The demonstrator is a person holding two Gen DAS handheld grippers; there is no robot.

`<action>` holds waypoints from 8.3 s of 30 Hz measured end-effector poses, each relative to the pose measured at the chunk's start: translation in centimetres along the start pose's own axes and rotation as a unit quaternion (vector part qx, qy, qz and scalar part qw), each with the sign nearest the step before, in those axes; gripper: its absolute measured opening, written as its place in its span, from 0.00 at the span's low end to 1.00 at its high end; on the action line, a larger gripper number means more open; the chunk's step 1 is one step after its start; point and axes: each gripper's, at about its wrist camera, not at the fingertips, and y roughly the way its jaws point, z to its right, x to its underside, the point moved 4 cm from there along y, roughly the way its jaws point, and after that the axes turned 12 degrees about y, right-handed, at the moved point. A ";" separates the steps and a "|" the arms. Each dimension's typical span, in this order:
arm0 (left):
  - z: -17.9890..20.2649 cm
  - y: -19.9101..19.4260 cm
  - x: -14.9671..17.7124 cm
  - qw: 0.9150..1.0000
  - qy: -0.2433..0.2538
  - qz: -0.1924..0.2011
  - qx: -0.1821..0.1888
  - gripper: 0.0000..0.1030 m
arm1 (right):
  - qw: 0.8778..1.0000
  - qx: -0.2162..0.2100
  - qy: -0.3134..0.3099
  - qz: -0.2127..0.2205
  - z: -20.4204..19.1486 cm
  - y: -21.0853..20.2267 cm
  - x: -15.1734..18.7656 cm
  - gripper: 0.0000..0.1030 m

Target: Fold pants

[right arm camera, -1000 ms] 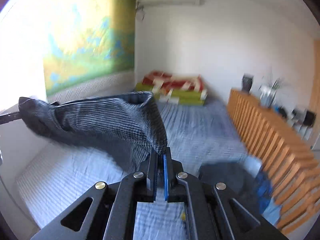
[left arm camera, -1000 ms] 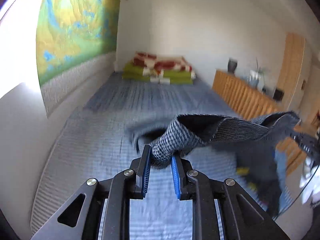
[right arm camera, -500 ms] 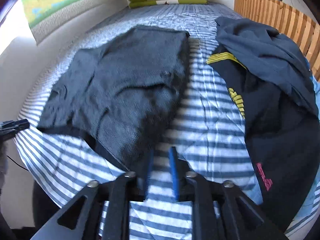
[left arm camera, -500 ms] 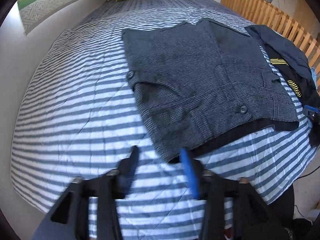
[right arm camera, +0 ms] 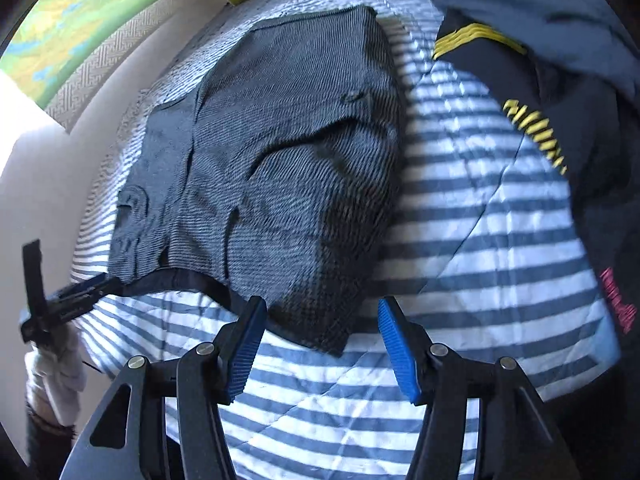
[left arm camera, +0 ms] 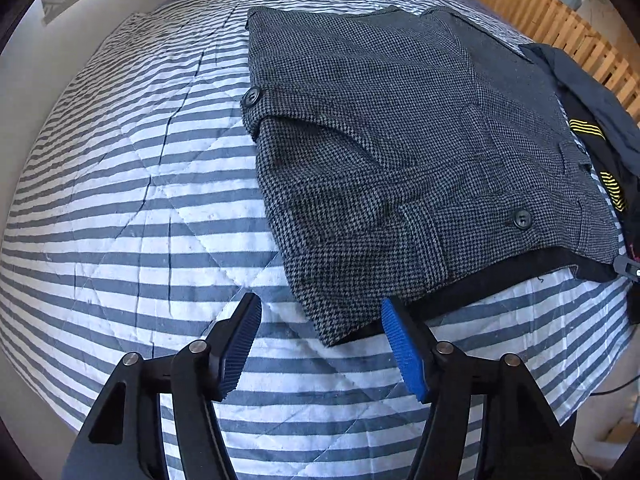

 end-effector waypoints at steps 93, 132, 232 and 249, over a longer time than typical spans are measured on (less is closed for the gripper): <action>-12.9 2.6 -16.0 0.991 -0.049 0.114 0.055 0.09 | 0.965 0.044 -0.253 0.052 -26.4 9.1 -19.7 0.05; -0.2 -1.6 7.9 0.994 -0.020 -0.040 0.095 0.12 | 0.998 -0.006 -0.008 -0.058 0.9 -1.8 4.0 0.23; -2.5 -2.1 11.3 0.976 -0.087 0.089 0.178 0.08 | 0.953 0.094 -0.285 0.028 -40.2 18.6 -8.8 0.03; -4.5 -6.6 13.0 0.985 -0.089 0.099 0.113 0.34 | 0.971 -0.067 -0.228 0.035 -37.6 8.6 -10.9 0.42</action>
